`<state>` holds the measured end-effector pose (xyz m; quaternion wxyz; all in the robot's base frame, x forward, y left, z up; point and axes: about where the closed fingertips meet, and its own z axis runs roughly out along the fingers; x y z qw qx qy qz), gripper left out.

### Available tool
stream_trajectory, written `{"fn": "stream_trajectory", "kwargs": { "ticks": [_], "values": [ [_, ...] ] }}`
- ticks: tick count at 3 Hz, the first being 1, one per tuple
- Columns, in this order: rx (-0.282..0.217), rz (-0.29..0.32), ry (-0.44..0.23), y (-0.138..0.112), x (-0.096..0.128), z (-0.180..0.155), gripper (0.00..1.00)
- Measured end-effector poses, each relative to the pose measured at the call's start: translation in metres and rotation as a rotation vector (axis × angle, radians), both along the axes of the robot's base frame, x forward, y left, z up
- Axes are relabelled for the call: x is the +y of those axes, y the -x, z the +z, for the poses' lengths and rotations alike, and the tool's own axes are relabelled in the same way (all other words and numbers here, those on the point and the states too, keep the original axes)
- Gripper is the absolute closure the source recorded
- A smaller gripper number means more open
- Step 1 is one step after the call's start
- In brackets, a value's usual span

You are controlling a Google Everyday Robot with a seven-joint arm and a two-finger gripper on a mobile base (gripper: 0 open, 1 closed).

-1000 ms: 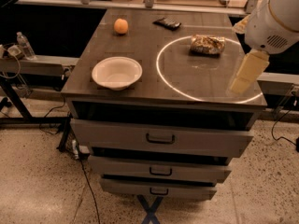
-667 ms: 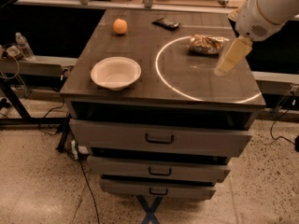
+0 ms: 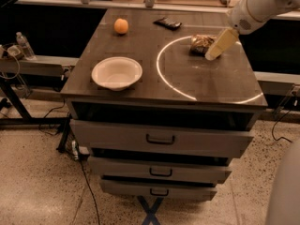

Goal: Pick orange can

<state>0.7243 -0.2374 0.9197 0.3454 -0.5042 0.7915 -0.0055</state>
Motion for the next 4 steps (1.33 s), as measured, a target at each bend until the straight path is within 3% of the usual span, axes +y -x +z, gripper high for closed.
{"fn": "stream_trajectory", "kwargs": {
  "ticks": [1, 2, 3, 4],
  "values": [
    [0.046, -0.061, -0.046, -0.044, 0.003, -0.027, 0.0],
    [0.087, -0.087, -0.052, -0.062, 0.008, -0.047, 0.0],
    [0.126, -0.093, -0.048, -0.07, 0.014, -0.063, 0.17],
    [0.163, -0.083, -0.046, -0.067, 0.017, -0.074, 0.49]
  ]
}}
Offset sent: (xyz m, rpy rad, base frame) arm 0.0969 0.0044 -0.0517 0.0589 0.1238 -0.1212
